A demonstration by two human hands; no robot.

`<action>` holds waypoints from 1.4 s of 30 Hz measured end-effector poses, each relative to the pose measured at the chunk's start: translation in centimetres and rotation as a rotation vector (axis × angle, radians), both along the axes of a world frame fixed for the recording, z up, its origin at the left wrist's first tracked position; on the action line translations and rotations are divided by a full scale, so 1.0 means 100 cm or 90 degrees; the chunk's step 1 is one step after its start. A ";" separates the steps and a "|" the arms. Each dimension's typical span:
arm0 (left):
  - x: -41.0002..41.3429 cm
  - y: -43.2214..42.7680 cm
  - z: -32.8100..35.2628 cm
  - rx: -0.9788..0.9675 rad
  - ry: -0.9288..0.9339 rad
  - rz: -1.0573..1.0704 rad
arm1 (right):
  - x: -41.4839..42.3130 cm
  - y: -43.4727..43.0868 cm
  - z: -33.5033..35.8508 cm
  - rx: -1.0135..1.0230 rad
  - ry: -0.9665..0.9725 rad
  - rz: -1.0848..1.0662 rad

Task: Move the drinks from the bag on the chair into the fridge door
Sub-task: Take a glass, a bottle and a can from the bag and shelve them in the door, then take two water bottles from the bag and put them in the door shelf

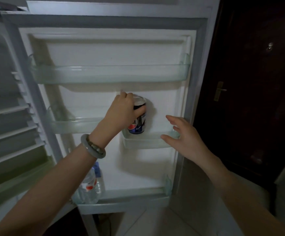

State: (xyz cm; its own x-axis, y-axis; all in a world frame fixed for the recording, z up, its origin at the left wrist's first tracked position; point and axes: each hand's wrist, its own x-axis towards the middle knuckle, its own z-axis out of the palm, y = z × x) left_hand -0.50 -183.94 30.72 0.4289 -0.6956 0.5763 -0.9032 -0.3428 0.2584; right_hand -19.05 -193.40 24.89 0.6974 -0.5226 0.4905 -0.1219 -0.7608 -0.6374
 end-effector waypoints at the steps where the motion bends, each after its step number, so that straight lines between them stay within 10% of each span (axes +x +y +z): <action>1: 0.001 0.001 0.000 0.005 -0.006 0.004 | 0.000 0.001 0.000 -0.001 0.000 -0.005; 11: -0.008 0.008 -0.017 0.156 -0.251 0.075 | 0.011 0.015 -0.003 -0.011 -0.014 -0.015; 22: -0.010 0.027 -0.039 0.042 -0.277 0.000 | 0.006 0.033 -0.002 -0.044 0.016 -0.071; 33: -0.095 0.024 -0.096 -0.043 -0.295 -0.270 | -0.074 0.069 -0.030 -0.396 0.147 -0.340; 42: -0.242 -0.014 -0.139 0.005 -0.276 -0.539 | -0.235 0.097 -0.069 -0.343 0.394 -0.594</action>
State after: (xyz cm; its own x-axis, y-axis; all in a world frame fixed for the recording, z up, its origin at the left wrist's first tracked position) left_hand -24.72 -185.38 16.86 -0.4701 -0.6813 0.5611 -0.8687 0.4697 -0.1574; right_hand -42.53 -183.66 18.03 0.3584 -0.7769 0.5177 -0.9252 -0.3695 0.0861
